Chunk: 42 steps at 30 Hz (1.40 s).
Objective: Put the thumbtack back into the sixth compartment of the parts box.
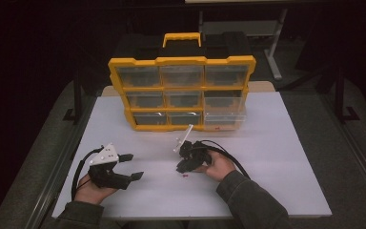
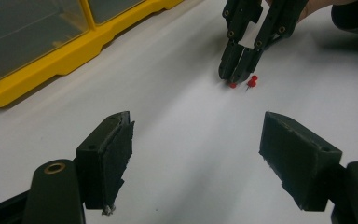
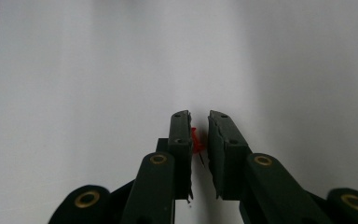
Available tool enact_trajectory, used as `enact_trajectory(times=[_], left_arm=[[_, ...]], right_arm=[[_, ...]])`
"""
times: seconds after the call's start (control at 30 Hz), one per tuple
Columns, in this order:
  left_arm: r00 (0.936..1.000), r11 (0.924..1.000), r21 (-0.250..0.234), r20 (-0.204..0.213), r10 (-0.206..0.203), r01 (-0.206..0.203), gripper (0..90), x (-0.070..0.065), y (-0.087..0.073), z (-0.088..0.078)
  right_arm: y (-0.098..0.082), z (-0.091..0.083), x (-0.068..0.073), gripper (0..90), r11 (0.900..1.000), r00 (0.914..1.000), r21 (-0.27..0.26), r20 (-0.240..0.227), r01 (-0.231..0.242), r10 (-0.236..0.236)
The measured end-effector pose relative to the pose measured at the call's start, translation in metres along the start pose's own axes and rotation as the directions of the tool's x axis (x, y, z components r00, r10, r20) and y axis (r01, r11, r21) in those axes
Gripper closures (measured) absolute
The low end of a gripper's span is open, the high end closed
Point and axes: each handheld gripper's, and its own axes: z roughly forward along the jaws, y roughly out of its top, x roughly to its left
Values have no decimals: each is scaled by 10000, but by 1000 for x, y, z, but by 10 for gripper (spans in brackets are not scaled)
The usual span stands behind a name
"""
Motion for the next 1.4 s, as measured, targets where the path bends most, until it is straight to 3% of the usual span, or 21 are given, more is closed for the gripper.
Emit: enact_trajectory(times=[0.17, 0.73, 0.97, 1.0, 1.07, 1.4], left_arm=[[10000, 10000, 33, 18, -15, 15, 249, 0, 0, 0], [10000, 10000, 70, -14, 31, -31, 248, 1, -1, 0], [10000, 10000, 50, 14, -59, 59, 248, 0, 0, 1], [10000, 9999, 94, 26, -83, 82, 246, 0, -1, 2], [10000, 9998, 178, 36, -41, 41, 246, 0, -1, 2], [9999, 9999, -6, -11, -156, 156, 236, 0, -1, 1]], right_arm=[[2, 2, 3, 813, 9996, 9995, 111, 156, 269, -270], [1, -4, -3, 824, 9999, 9999, -132, -141, 50, -52], [6, -18, -1, 824, 9997, 9999, -234, -131, 63, -66], [6, -24, -3, 824, 9987, 9998, -494, -144, 111, -118], [6, -27, -3, 824, 9986, 9998, -519, -136, 123, -130], [9, -53, -5, 824, 9956, 9993, -916, -347, -186, 155]])
